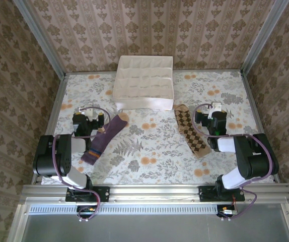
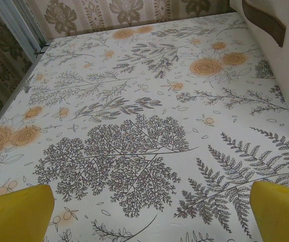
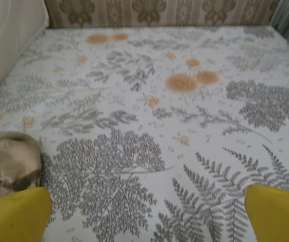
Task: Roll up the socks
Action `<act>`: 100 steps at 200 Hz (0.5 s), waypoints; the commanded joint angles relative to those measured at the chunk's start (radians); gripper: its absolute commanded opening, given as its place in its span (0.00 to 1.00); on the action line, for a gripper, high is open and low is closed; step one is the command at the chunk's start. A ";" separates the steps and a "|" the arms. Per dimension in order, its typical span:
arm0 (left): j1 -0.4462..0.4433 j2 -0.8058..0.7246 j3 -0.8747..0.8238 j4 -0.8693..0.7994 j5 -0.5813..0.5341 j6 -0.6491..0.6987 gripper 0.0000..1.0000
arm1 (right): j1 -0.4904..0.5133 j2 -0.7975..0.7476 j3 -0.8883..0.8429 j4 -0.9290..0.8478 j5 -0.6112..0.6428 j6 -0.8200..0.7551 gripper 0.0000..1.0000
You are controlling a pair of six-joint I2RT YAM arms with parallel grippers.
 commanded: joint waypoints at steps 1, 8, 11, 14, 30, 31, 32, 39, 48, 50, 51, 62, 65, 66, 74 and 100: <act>0.006 -0.037 0.039 -0.062 0.049 -0.006 1.00 | -0.002 -0.101 0.135 -0.276 0.026 0.018 1.00; 0.004 -0.061 0.054 -0.112 0.040 -0.004 1.00 | -0.002 -0.122 0.166 -0.336 0.029 0.017 1.00; 0.002 -0.074 0.061 -0.131 0.030 -0.006 1.00 | -0.002 -0.144 0.175 -0.356 0.029 0.017 1.00; 0.001 -0.085 0.066 -0.154 0.018 -0.009 1.00 | -0.002 -0.155 0.180 -0.370 0.027 0.017 1.00; 0.000 -0.153 0.088 -0.265 -0.039 -0.048 1.00 | -0.001 -0.207 0.201 -0.414 0.020 0.042 1.00; 0.000 -0.159 0.089 -0.273 -0.041 -0.052 1.00 | 0.000 -0.209 0.203 -0.419 0.020 0.044 1.00; 0.000 -0.163 0.091 -0.284 -0.043 -0.057 1.00 | 0.000 -0.212 0.205 -0.424 0.019 0.048 1.00; 0.000 -0.199 0.102 -0.351 -0.052 -0.079 0.99 | 0.004 -0.229 0.225 -0.469 0.012 0.066 1.00; -0.002 -0.246 0.128 -0.474 -0.053 -0.107 0.97 | 0.015 -0.241 0.262 -0.544 0.002 0.082 1.00; -0.003 -0.254 0.136 -0.503 -0.051 -0.113 0.96 | 0.018 -0.242 0.272 -0.561 0.002 0.084 1.00; -0.003 -0.260 0.139 -0.516 -0.049 -0.116 0.95 | 0.019 -0.243 0.277 -0.569 0.002 0.086 1.00; -0.009 -0.308 0.185 -0.697 -0.041 -0.153 0.89 | 0.046 -0.249 0.318 -0.652 0.001 0.092 1.00; -0.013 -0.321 0.197 -0.745 -0.038 -0.160 0.87 | 0.055 -0.248 0.327 -0.669 0.003 0.094 1.00; -0.014 -0.323 0.202 -0.759 -0.038 -0.163 0.86 | 0.058 -0.249 0.330 -0.675 0.003 0.094 1.00; -0.025 -0.350 0.236 -0.881 -0.035 -0.190 0.81 | 0.085 -0.251 0.347 -0.714 0.009 0.098 1.00; -0.054 -0.410 0.283 -1.133 0.026 -0.359 0.67 | 0.216 -0.233 0.394 -0.810 0.029 0.132 1.00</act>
